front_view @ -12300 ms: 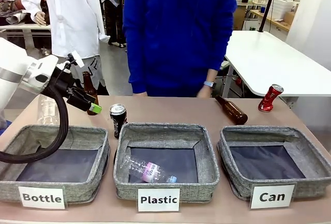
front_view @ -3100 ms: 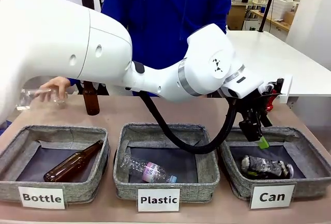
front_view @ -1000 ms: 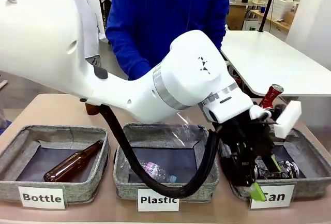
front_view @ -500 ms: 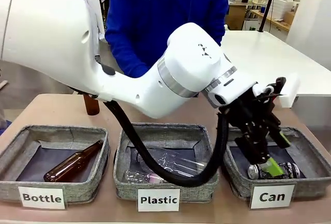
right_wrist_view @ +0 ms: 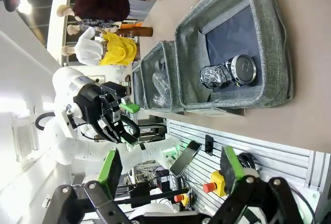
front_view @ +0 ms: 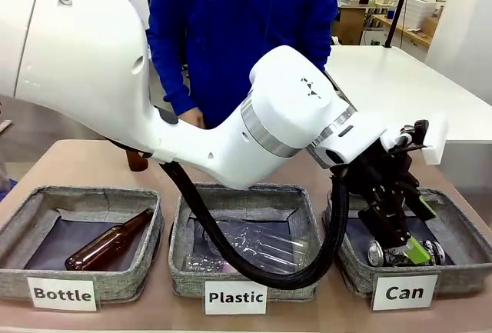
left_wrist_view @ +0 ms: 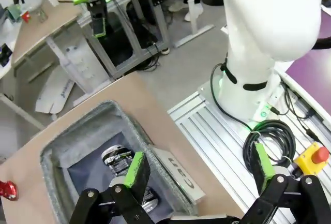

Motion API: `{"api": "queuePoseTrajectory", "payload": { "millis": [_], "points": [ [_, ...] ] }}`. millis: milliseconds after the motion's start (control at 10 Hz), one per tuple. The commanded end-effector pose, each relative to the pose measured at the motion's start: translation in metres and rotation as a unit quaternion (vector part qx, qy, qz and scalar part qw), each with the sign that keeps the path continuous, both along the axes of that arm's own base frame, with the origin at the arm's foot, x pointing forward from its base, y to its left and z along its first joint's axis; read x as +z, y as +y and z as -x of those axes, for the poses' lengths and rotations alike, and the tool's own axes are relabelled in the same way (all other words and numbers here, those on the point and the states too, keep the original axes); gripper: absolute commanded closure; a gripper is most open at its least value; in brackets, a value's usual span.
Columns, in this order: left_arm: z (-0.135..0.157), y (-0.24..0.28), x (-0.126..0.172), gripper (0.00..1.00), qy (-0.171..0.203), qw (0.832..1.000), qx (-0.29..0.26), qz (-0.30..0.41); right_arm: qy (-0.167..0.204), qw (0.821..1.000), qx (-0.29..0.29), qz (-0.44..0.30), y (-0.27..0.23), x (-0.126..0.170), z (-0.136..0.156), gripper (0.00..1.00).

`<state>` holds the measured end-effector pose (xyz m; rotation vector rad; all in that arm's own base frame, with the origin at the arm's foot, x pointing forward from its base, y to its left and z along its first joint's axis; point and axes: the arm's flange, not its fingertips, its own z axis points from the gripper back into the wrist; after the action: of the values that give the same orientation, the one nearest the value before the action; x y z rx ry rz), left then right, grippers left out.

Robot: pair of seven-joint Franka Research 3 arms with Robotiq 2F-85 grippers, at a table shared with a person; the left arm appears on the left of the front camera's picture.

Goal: Sort the can waste into the basket.
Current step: Pick up the can waste from the table and place it in the right Fabric basket.

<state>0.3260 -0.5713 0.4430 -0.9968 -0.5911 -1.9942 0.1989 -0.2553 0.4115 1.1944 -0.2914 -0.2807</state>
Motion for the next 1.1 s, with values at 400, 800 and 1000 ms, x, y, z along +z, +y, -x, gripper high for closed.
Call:
{"api": "queuePoseTrajectory", "payload": {
  "millis": [400, 800, 1000],
  "points": [
    [-0.086, 0.223, 0.086, 0.00, 0.140, 0.975, 0.167, -0.050, -0.018, 0.999, -0.009, 0.036, 0.024, 0.014, -0.002, 0.00],
    [-0.121, 0.448, 0.077, 0.00, 0.342, 0.890, 0.302, 0.010, -0.072, 0.993, 0.077, 0.053, 0.142, 0.061, -0.051, 0.00],
    [-0.112, 0.537, 0.040, 0.00, 0.482, 0.811, 0.326, 0.049, -0.075, 0.988, 0.130, 0.028, 0.225, 0.062, -0.080, 0.00]
  ]
}}
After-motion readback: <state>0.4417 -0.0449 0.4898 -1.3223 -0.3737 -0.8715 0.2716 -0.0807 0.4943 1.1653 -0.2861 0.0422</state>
